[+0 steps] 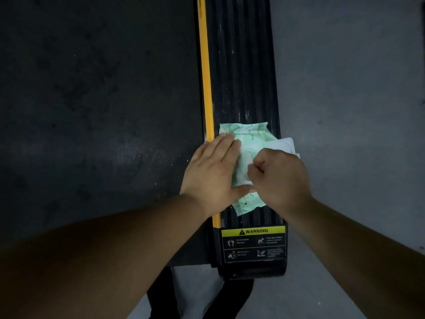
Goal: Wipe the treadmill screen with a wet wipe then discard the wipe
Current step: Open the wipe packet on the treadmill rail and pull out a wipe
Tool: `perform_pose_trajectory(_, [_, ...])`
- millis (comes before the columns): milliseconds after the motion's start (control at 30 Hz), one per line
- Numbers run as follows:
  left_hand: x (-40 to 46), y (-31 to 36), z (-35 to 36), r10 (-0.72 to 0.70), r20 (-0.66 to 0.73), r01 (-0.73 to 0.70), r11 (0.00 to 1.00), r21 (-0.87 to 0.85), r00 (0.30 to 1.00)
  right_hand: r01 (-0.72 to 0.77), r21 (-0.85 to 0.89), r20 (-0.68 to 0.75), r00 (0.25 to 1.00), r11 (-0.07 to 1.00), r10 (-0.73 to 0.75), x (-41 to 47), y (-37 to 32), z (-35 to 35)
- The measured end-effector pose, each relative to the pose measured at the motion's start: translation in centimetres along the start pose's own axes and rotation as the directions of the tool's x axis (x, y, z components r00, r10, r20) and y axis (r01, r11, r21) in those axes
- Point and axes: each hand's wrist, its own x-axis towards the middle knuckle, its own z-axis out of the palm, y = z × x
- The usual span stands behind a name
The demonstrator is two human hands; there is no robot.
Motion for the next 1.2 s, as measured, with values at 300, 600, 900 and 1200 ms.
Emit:
perform_pose_trajectory(300, [0.4,0.7,-0.3,-0.002,-0.002,0.002,0.996,0.084,1.0,0.11,0.132,-0.265,0.962,0.985,-0.071,-3.7,0.9,-0.6])
perform_pose_trajectory(600, [0.9,1.5,-0.5,-0.02,-0.006,0.021,0.986,0.165,1.0,0.216,0.087,-0.448,0.88,0.972,-0.156,-5.8,0.5,-2.7])
perform_pose_trajectory(900, [1.0,1.8,-0.8,-0.034,0.025,0.029,0.983,0.183,0.999,0.142,0.264,-0.483,0.876,0.954,0.004,-7.2,-0.6,-4.6])
perform_pose_trajectory(1200, [1.2,2.3,-1.0,-0.058,0.032,0.051,0.982,0.183,0.998,0.123,0.356,-0.527,0.845,0.926,0.091,-9.0,-1.2,-5.6])
